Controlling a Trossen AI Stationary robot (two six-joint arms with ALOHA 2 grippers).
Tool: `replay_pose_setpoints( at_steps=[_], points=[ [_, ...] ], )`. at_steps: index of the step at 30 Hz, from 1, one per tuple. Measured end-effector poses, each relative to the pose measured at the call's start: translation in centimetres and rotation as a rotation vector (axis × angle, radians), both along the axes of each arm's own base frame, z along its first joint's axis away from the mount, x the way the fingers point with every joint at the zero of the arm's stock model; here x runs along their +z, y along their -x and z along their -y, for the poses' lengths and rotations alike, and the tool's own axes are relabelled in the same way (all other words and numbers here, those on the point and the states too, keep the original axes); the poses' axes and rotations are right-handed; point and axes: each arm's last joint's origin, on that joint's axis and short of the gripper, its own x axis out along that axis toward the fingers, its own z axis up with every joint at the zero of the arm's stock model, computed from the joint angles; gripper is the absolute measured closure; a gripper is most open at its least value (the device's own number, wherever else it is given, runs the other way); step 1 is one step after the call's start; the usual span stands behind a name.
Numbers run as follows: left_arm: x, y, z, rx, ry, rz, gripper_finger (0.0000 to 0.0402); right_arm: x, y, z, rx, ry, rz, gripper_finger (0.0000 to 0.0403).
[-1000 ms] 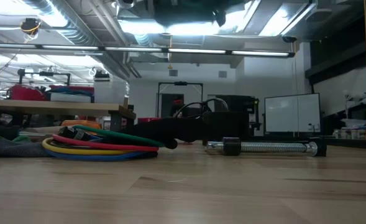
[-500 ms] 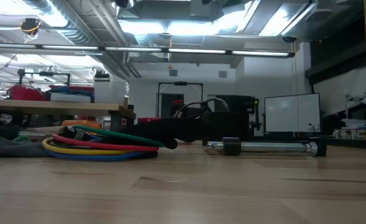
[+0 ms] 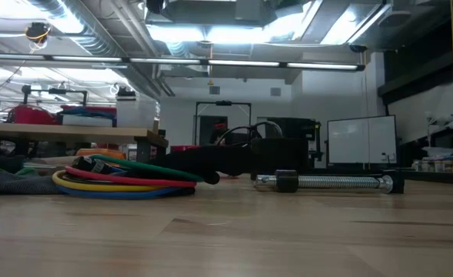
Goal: Coil cords
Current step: Coil the blue wire onto the spool
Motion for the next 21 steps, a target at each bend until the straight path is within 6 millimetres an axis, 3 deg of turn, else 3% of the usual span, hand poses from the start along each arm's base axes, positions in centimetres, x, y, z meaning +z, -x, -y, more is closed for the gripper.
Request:
replay_pose_setpoints(
  at_steps=[8,21],
  points=[
    [0.1,-0.3,0.2,-0.074,-0.025,0.027,0.0345,-1.0,-0.9,-0.2,0.001,0.105,0.001,0.04],
    [-1.0,-1.5,0.3,-0.083,-0.018,0.043,0.0345,-0.5,-0.9,-0.2,0.016,0.136,0.047,0.04]
  ],
)
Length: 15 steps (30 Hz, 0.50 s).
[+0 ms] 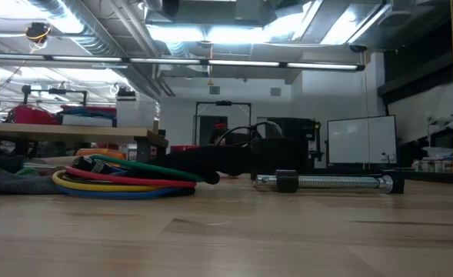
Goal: Coil cords
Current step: Coil the blue wire onto the spool
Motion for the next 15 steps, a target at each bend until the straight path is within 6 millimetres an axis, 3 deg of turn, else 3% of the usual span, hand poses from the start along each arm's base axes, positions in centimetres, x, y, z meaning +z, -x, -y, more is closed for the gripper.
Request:
replay_pose_setpoints(
  at_steps=[15],
  points=[
    [-1.3,-1.1,0.6,-0.012,-0.061,0.028,0.0345,0.0,0.0,0.0,-0.001,0.0,-0.002,0.04]
  ],
)
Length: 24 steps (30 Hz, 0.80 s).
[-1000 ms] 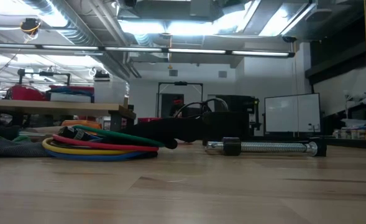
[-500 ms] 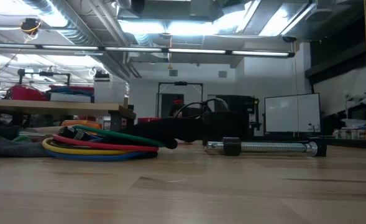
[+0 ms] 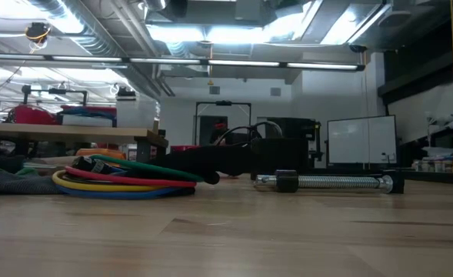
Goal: Coil cords
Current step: Coil the blue wire onto the spool
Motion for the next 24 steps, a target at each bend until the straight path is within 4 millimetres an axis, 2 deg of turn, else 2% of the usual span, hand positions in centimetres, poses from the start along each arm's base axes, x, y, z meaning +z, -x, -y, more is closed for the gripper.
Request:
replay_pose_setpoints(
  at_steps=[24],
  points=[
    [0.33,-0.16,-0.11,0.006,-0.044,0.04,0.0345,0.0,0.0,-0.01,0.002,0.0,0.0,0.04]
  ],
)
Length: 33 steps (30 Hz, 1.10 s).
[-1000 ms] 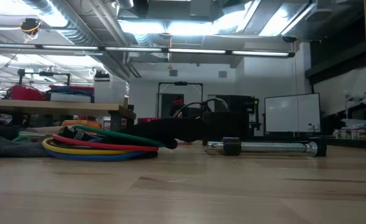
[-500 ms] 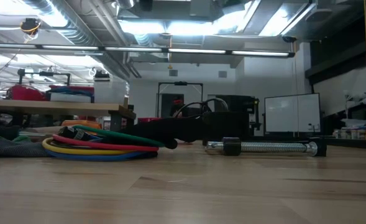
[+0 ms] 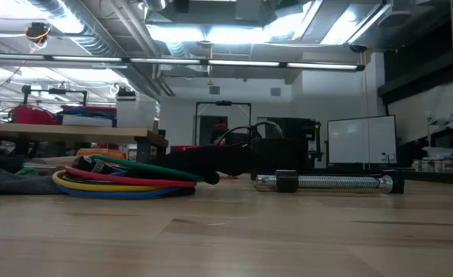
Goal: Coil cords
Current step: Coil the blue wire onto the spool
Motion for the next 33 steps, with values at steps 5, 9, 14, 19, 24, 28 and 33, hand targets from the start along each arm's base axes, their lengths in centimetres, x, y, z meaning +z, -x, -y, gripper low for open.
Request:
replay_pose_setpoints(
  at_steps=[5,9,14,19,24,28,33],
  points=[
    [0.1,-0.1,-0.2,0.007,0.008,0.008,0.0346,0.0,0.0,0.0,0.011,0.001,0.0,0.04],
    [0.0,-0.1,-0.2,0.007,0.008,0.0,0.0374,0.0,0.0,0.0,0.011,0.001,0.0,0.04],
    [-0.2,-0.1,-0.2,0.007,0.02,-0.014,0.0392,0.0,0.0,0.0,0.012,0.0,-0.001,0.04],
    [-1.0,0.1,0.2,0.008,0.01,-0.089,0.0397,-0.2,0.5,0.1,-0.012,0.008,-0.086,0.04],
    [-1.7,0.8,1.0,0.092,-0.035,-0.161,0.0398,-0.6,2.0,0.4,-0.017,-0.047,-0.274,0.04],
    [-2.4,1.3,1.4,0.132,-0.047,-0.215,0.0399,-0.8,3.2,0.3,0.046,-0.138,-0.39,0.04],
    [-3.3,1.6,1.1,0.206,-0.043,-0.283,0.04,-0.6,4.0,0.1,0.159,-0.265,-0.45,0.04]
  ],
)
